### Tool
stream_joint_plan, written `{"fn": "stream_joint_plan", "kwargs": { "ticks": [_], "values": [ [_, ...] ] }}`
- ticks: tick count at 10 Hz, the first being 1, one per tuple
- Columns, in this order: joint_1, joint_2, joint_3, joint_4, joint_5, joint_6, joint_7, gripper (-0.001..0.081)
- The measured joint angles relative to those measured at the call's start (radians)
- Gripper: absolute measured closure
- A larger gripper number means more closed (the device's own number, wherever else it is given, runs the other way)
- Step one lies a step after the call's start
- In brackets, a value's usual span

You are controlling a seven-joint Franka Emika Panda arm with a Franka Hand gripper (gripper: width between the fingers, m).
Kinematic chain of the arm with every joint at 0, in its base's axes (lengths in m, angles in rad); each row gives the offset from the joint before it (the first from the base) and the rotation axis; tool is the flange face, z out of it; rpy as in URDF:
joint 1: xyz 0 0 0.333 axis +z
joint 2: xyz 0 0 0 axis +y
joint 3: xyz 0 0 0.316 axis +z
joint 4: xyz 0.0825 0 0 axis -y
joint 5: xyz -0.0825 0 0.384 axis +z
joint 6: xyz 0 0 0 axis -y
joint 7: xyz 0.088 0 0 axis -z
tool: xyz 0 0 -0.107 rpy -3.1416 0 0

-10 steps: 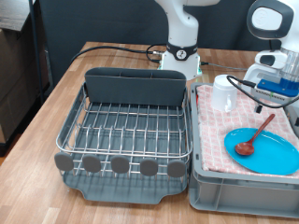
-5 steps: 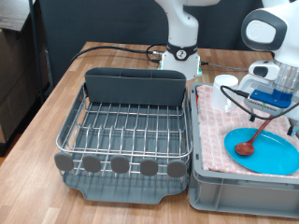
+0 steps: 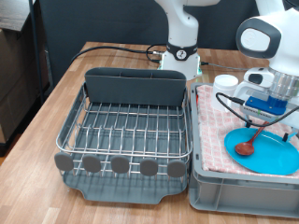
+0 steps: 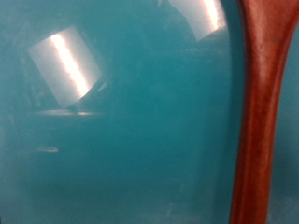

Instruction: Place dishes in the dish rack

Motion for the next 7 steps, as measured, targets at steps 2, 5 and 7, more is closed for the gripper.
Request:
{"fn": "stream_joint_plan", "kwargs": {
  "ticks": [2, 5, 7],
  "values": [
    [0.0, 0.003, -0.006, -0.005, -0.006, 0.012, 0.004, 0.0003],
    [0.0, 0.004, -0.019, -0.023, -0.023, 0.049, 0.018, 0.0003],
    [0.0, 0.004, -0.024, -0.032, -0.03, 0.064, 0.028, 0.0237]
  ]
}}
